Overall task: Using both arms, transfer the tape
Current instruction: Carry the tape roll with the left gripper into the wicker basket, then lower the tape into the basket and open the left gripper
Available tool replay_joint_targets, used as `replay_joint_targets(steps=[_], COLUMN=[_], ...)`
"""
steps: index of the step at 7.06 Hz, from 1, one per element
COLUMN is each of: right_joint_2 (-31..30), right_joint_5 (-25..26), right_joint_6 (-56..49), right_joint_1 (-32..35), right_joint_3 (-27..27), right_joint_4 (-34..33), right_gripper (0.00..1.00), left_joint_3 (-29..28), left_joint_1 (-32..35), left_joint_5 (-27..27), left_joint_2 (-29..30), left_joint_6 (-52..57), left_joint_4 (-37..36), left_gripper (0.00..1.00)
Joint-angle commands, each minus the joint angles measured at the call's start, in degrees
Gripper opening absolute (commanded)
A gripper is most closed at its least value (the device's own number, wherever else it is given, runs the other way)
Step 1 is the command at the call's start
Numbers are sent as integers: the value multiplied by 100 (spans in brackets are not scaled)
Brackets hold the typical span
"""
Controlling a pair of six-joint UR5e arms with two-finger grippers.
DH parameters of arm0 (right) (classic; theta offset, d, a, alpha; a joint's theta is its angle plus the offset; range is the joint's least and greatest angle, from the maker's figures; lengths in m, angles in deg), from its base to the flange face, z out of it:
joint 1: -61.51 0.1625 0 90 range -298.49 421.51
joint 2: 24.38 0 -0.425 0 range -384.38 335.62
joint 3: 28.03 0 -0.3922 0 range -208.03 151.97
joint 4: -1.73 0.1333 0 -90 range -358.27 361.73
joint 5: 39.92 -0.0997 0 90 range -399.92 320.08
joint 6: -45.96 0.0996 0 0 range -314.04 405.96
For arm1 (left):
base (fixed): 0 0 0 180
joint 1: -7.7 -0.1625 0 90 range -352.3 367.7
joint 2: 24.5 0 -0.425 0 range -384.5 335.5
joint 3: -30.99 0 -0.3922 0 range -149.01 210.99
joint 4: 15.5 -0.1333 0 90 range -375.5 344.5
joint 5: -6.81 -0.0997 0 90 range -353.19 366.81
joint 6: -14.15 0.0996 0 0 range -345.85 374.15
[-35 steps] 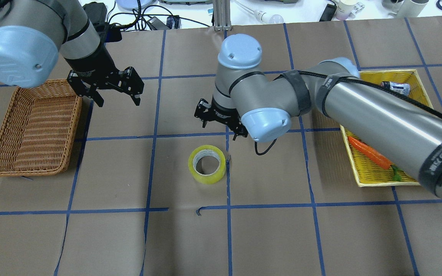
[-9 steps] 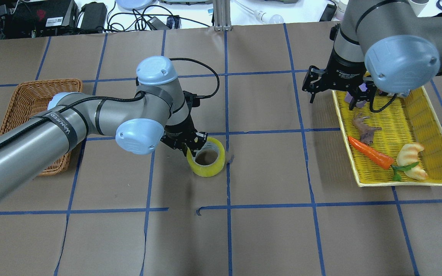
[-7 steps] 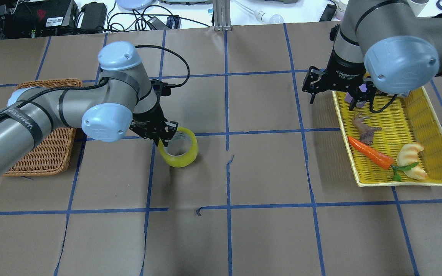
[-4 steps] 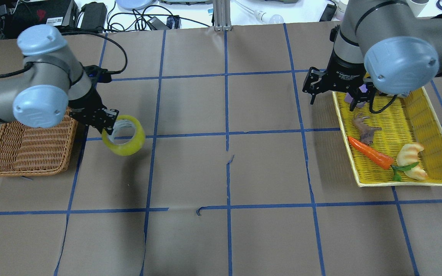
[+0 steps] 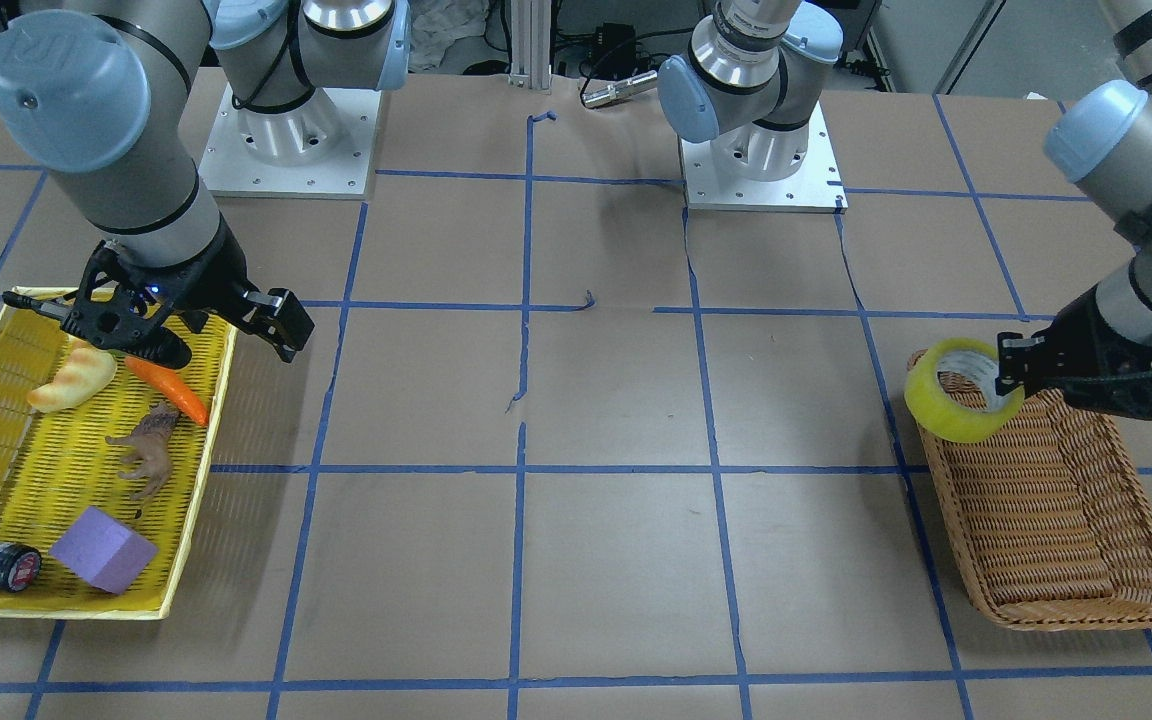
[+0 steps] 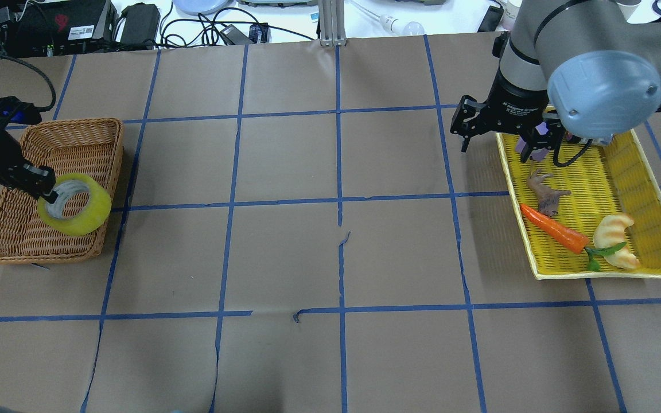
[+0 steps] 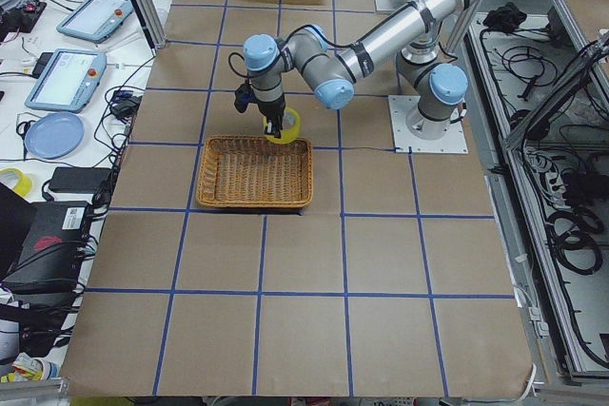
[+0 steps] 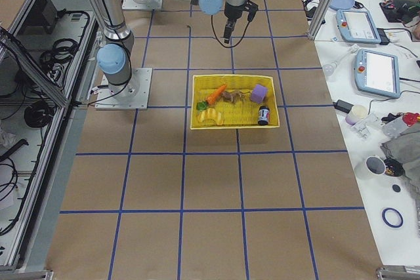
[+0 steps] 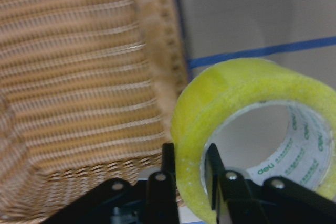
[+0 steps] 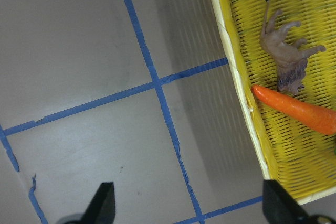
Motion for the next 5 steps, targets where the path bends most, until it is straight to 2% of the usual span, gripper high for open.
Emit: replay_joint_targets(steps=[1, 5], right_joint_2=[-222, -408], right_joint_5=[-311, -349], right_joint_6=[-28, -98], right_joint_1=[38, 12], right_joint_3=[8, 8], right_joint_4=[9, 79], right_gripper=[100, 100], left_joint_3=[-11, 6], left_joint_1=[-516, -517], left_joint_5=[24, 217], left_joint_2=[164, 901], left_joint_6=[617, 556], left_joint_4=[-179, -1802], left_gripper=[0, 0])
